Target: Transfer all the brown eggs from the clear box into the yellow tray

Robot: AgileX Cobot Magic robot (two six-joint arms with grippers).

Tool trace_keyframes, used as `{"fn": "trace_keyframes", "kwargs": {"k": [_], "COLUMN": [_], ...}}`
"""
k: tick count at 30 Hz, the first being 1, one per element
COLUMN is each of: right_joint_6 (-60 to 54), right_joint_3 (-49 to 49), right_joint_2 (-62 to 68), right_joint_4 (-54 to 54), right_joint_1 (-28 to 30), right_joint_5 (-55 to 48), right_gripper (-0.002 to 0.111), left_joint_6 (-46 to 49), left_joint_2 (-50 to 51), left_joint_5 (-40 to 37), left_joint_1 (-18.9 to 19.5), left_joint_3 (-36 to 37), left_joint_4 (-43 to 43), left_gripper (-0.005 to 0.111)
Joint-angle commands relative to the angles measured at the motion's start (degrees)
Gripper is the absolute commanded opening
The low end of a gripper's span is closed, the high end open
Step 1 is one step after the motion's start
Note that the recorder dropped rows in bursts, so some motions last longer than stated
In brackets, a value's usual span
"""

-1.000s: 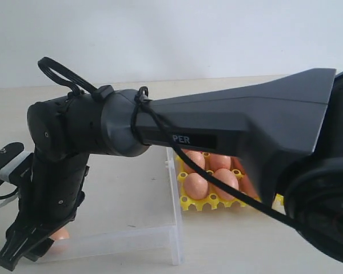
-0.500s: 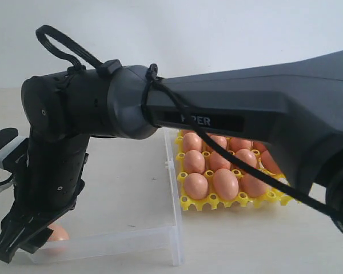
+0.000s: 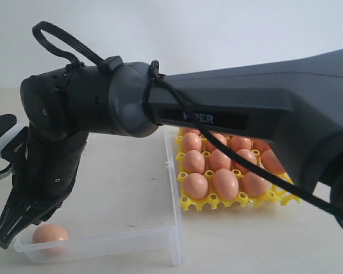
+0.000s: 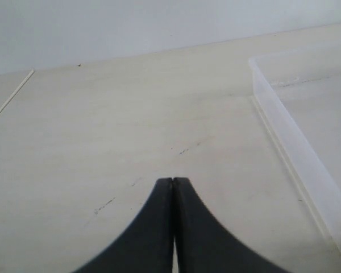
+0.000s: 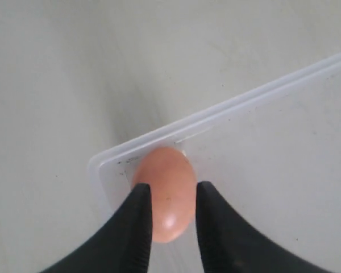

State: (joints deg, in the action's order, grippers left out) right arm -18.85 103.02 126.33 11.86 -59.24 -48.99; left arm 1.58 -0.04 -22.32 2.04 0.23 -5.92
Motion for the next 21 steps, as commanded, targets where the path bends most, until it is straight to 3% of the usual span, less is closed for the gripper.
{"fn": "trace_keyframes", "kwargs": {"k": [1,6,21], "right_joint_6": [-0.1,-0.1,-0.1], "right_joint_3": [0.2,0.2,0.2], "right_joint_2": [-0.4,-0.4,2.6], "right_joint_4": [1.5,1.4,1.1], "right_joint_1": [-0.1,-0.1,-0.1], "right_joint_5": [1.7,2.5,1.9], "right_gripper": [0.035,0.049,0.049], "left_joint_6": [-0.3,-0.3,-0.3], "left_joint_2": [0.0,0.0,0.0], "left_joint_5": [0.5,0.5,0.5], "left_joint_1": [-0.3,-0.3,-0.3], "left_joint_3": [-0.2,-0.2,-0.2], "left_joint_4": [0.1,0.1,0.1], "left_gripper": [0.0,0.0,0.0]}}
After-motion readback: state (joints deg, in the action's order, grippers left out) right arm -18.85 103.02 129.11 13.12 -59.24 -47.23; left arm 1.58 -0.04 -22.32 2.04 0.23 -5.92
